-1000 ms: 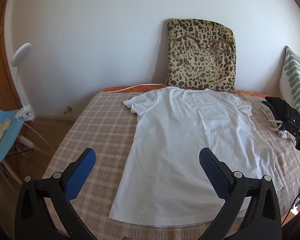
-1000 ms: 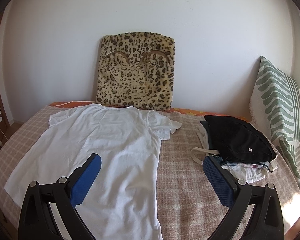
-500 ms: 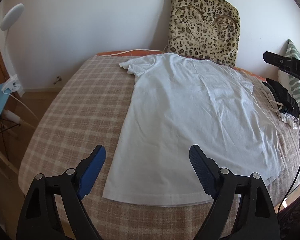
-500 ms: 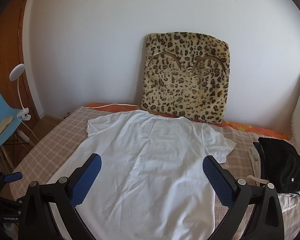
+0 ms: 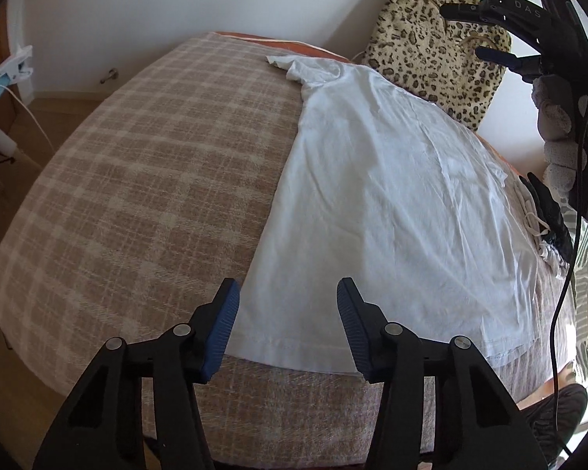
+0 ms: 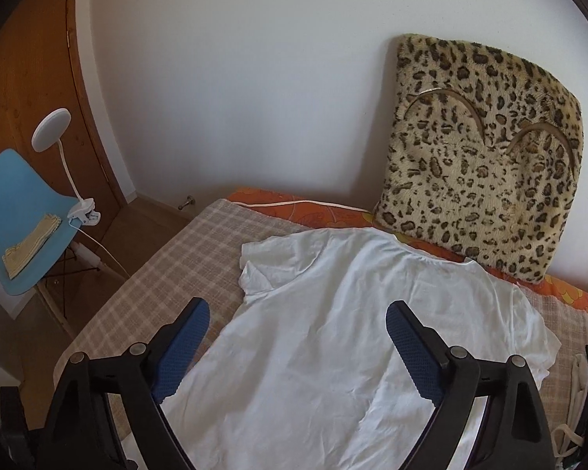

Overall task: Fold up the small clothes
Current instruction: 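Move left gripper to the shirt hem edge while right gripper reaches the shoulder, then close left gripper on the hem side edge while right gripper pinches the shoulder edge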

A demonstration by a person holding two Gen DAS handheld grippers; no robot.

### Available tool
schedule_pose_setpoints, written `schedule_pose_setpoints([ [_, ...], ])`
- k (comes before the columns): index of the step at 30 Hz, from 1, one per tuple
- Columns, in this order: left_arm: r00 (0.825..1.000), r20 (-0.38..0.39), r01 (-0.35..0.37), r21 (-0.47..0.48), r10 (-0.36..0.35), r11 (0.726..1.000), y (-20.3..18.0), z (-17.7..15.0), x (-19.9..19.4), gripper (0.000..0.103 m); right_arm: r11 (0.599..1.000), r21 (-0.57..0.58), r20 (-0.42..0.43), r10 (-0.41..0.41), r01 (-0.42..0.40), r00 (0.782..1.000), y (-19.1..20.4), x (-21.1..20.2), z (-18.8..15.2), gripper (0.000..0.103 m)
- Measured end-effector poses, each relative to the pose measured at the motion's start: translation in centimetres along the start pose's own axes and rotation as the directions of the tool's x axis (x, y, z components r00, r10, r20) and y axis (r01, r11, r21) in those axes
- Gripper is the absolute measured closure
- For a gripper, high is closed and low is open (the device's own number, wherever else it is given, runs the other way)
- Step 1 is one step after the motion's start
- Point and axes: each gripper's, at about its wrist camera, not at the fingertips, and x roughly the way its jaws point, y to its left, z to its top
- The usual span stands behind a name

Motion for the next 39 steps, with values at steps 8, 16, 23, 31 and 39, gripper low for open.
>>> schedule_pose_setpoints([
  [8, 0.999, -0.043, 0.016, -0.039, -0.018, 0.999, 1.6, 0.6, 1.8, 0.065, 0.998, -0.012, -0.113, 0.058, -0.060, 0.992, 2.4, 8.6, 3.8, 0.015],
  [16, 0.998, -0.044, 0.038, -0.064, -0.041, 0.997, 2.5, 0.8, 2.3, 0.076, 0.999, -0.017, -0.198, 0.036, -0.040, 0.980, 3.2, 16.1, 5.6, 0.018],
  [23, 0.996, -0.040, 0.075, -0.064, -0.078, 0.995, 2.6, 0.5, 2.2, 0.091, 0.998, -0.046, -0.265, 0.035, -0.049, 0.963, 5.8, 21.6, 5.8, 0.019],
  [31, 0.993, -0.032, 0.114, -0.073, -0.116, 0.991, 2.7, 0.6, 2.3, 0.097, 0.989, -0.147, -0.322, -0.054, 0.006, 0.945, 8.0, 26.6, 5.5, 0.020],
  [39, 0.995, -0.025, 0.096, -0.043, -0.097, 0.994, 1.8, 0.4, 2.3, 0.097, 0.971, -0.224, -0.345, -0.161, 0.086, 0.925, 7.9, 29.5, 5.5, 0.027],
])
